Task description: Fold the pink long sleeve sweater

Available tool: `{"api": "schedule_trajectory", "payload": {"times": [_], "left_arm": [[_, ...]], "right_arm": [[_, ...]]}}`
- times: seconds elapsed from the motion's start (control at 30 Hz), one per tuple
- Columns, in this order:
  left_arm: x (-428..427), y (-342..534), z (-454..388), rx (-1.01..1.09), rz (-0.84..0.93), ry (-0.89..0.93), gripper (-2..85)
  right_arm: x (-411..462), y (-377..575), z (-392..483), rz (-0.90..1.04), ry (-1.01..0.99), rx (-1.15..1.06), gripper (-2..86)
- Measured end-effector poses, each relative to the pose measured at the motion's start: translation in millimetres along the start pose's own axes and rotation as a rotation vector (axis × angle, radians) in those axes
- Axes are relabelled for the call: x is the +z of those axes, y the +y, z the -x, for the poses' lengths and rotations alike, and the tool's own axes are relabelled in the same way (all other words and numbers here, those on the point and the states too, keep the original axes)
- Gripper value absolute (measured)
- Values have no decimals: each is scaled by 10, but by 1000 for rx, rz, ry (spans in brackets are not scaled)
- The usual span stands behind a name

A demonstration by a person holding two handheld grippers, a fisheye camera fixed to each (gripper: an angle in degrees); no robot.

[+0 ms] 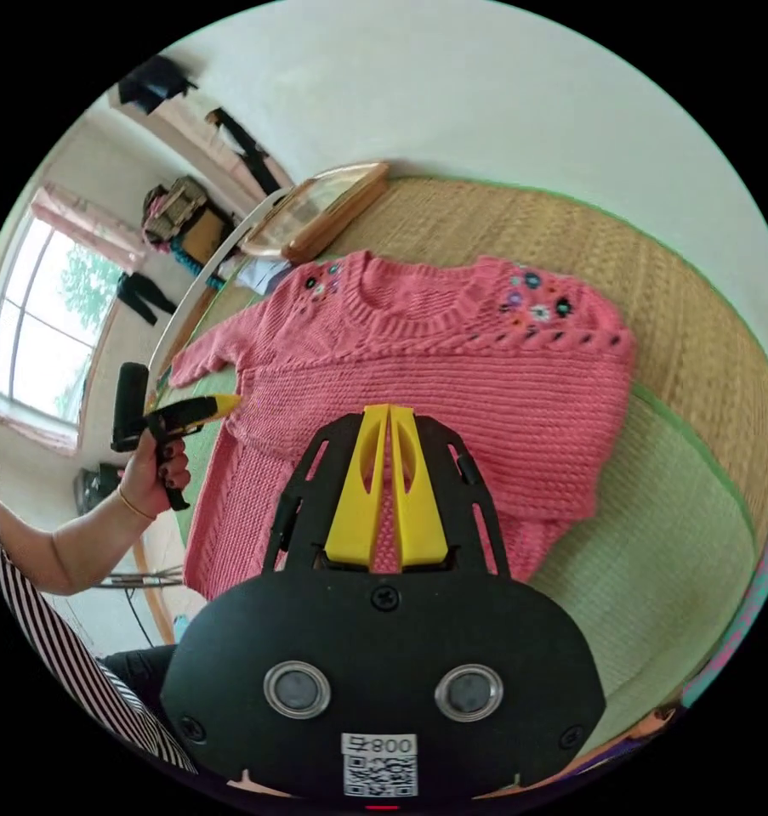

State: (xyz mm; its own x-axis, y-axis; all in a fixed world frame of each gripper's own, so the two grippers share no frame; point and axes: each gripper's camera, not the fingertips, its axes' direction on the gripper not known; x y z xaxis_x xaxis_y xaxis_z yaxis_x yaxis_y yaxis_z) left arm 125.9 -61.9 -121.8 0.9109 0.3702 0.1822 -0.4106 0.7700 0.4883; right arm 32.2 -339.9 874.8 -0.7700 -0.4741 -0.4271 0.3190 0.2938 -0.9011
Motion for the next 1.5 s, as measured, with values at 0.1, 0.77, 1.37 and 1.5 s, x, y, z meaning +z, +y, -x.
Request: {"api": "schedule_trajectory", "payload": {"times": [0.1, 0.77, 1.37, 1.5], "left_arm": [[-898, 177, 513, -210, -277, -12, 63], [-2920, 257, 1806, -619, -644, -239, 50], [-836, -80, -461, 151, -203, 6, 25], [-140, 70, -769, 214, -66, -15, 25]], "right_arm": [[410, -104, 345, 134, -50, -92, 1], [1211, -440, 1725, 299, -108, -283, 2], [-57, -1175, 1725, 39, -579, -157, 78], [-103, -1218, 1440, 50, -602, -34, 89]]}}
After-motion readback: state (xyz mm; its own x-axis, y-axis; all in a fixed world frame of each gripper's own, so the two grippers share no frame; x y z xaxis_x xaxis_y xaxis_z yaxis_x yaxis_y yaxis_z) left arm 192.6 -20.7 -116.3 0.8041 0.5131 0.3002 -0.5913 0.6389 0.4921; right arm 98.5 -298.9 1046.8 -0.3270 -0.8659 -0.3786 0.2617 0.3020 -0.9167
